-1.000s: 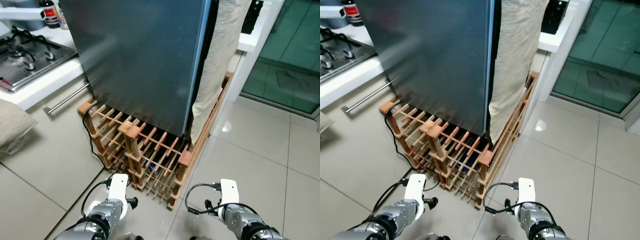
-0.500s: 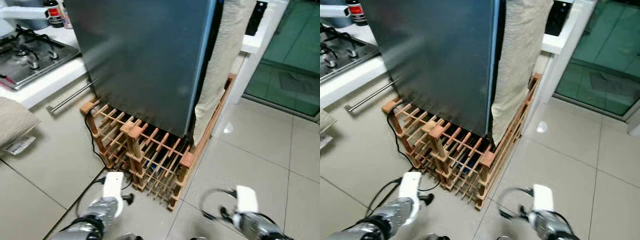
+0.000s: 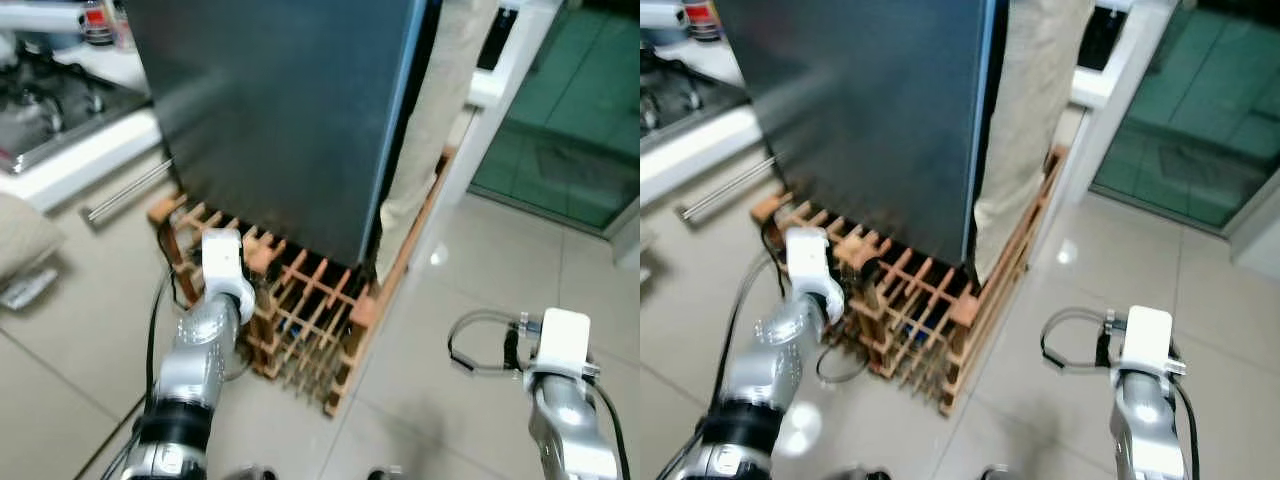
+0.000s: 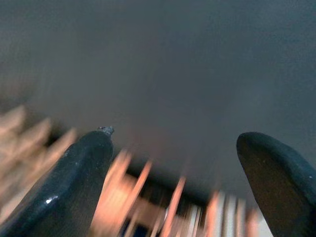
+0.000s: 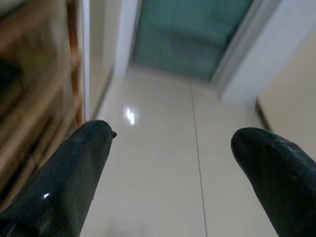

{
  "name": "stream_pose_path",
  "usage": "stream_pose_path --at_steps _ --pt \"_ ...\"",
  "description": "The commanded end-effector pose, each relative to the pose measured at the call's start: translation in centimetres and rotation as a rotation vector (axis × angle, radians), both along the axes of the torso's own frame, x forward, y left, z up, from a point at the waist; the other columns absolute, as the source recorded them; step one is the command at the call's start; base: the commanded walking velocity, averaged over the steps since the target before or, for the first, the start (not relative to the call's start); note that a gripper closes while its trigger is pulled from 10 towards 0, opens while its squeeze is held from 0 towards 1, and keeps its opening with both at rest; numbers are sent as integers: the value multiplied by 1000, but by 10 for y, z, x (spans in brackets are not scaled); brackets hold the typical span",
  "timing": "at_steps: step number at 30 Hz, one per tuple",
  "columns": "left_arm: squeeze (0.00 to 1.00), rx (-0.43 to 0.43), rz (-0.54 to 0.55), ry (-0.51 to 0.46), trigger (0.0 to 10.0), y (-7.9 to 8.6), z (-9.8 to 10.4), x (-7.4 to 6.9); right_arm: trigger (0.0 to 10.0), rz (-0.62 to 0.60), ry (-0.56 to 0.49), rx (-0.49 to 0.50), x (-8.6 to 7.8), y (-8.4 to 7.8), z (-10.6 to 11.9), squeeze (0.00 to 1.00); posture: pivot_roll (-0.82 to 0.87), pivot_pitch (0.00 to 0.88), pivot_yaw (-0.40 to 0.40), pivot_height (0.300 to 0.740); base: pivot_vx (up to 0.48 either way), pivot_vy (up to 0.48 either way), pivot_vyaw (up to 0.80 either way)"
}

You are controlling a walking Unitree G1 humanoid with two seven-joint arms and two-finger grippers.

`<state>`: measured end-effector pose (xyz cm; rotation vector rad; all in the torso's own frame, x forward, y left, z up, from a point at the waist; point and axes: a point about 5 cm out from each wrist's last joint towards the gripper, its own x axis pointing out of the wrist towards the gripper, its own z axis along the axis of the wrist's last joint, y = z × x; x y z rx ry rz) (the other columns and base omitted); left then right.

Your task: Restocking fridge

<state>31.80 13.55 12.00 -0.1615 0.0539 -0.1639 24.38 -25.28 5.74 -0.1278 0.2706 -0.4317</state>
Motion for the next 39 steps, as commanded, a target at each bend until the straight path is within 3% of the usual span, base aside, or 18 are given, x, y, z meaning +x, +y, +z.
stream_pose_path --at_steps 1,4,6,10,13,16,23,31,39 --pt "0 -11 23 -54 10000 0 6 -11 10000 16 -106 -27 -4 6 19 0 -120 0 -13 740 0 0 0" --pt "0 -13 8 -201 10000 2 29 -26 10000 86 -225 -64 -10 18 43 0 -115 0 -12 740 0 0 0" --pt "0 9 -13 -238 10000 1 39 -33 10000 116 -271 -93 -13 24 55 0 -113 0 -14 740 0 0 0" --pt "0 11 -91 -225 10000 -11 44 -37 10000 160 -326 -130 -12 34 69 0 -116 0 -11 740 0 0 0" --pt "0 -36 -129 -211 10000 -21 46 -37 10000 183 -358 -148 -6 39 78 0 -124 0 2 740 0 0 0" --pt "0 -39 -152 -251 10000 -24 54 -32 10000 218 -409 -174 3 46 90 0 -135 1 15 740 0 0 0" --pt "0 -19 -158 -261 10000 -21 59 -18 10000 243 -426 -170 22 54 97 0 -144 0 32 740 0 0 -623" --pt "0 -22 -142 -282 10000 -17 67 -12 10000 278 -416 -146 28 62 94 0 -136 0 31 740 0 0 -670" --pt "0 -27 -92 -291 10000 -14 74 -1 10000 319 -420 -146 35 67 97 0 -140 3 27 740 0 0 0"
